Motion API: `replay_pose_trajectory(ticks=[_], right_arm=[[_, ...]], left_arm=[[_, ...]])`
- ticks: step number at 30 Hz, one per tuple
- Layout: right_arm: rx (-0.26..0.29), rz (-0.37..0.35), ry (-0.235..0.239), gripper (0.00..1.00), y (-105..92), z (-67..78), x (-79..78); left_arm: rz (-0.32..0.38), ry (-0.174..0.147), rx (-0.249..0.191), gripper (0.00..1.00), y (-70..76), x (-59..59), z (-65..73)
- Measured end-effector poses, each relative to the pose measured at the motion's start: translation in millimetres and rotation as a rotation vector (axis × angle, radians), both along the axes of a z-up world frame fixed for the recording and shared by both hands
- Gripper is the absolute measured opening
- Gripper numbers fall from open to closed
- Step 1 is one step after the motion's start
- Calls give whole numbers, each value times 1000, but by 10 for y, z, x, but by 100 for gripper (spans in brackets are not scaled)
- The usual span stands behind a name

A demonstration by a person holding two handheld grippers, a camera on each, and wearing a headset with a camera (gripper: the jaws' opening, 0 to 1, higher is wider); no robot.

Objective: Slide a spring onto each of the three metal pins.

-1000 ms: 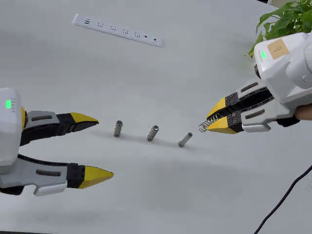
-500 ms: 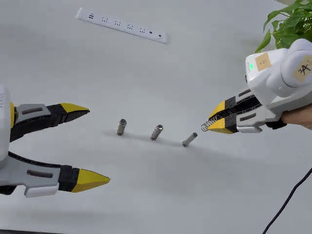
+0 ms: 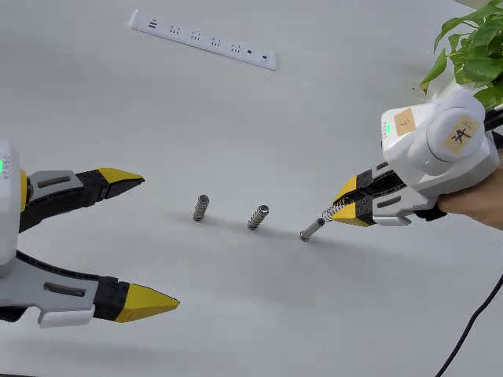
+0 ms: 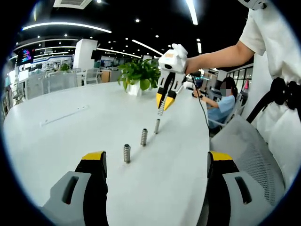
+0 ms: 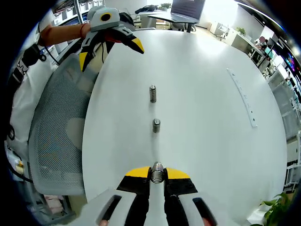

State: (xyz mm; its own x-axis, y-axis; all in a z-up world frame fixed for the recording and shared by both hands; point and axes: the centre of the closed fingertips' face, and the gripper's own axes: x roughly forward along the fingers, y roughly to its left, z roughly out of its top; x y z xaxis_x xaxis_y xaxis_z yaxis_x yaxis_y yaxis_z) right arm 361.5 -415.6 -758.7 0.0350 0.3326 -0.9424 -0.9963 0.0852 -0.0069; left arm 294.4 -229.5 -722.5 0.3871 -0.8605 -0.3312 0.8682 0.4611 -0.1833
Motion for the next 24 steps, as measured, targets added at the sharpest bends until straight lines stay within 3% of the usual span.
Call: replay_pose_trajectory(ticks=[24], right_arm=[[-29,25,23,6,-6,-107,-10]], left_arm=[[8,13,-24,86,-13,8,-34]])
